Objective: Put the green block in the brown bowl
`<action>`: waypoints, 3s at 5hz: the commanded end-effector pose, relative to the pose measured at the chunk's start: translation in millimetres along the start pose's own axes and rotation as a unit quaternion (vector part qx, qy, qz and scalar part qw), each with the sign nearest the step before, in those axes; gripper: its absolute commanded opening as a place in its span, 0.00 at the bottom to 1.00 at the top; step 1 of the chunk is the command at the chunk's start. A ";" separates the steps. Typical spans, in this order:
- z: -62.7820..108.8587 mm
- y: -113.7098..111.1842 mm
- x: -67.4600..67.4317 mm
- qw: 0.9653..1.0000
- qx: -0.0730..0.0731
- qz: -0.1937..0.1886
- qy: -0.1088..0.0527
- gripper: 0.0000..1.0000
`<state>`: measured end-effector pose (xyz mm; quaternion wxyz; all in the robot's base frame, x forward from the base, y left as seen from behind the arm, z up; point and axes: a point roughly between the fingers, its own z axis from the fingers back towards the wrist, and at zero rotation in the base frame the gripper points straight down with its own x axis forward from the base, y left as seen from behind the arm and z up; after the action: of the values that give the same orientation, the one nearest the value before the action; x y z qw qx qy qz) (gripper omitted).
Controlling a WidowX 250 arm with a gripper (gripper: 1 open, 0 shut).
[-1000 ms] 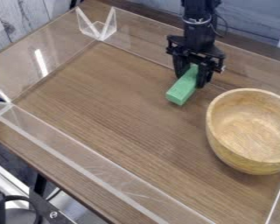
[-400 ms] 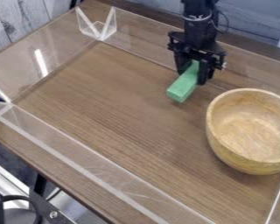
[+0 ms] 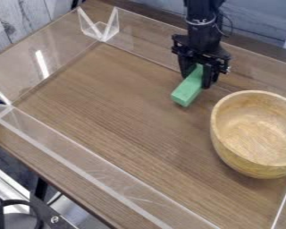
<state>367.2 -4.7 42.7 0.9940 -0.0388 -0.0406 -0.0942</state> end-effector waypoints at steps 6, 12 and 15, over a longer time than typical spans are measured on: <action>33.9 3.5 10.8 0.997 0.013 -0.013 -0.078 0.00; 66.1 -95.6 -8.9 0.993 -0.023 -0.072 -0.091 0.00; 43.9 -125.6 -20.8 0.992 -0.037 -0.102 -0.066 0.00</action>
<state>314.2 -117.8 78.1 0.9753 -0.0736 -0.0806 -0.1921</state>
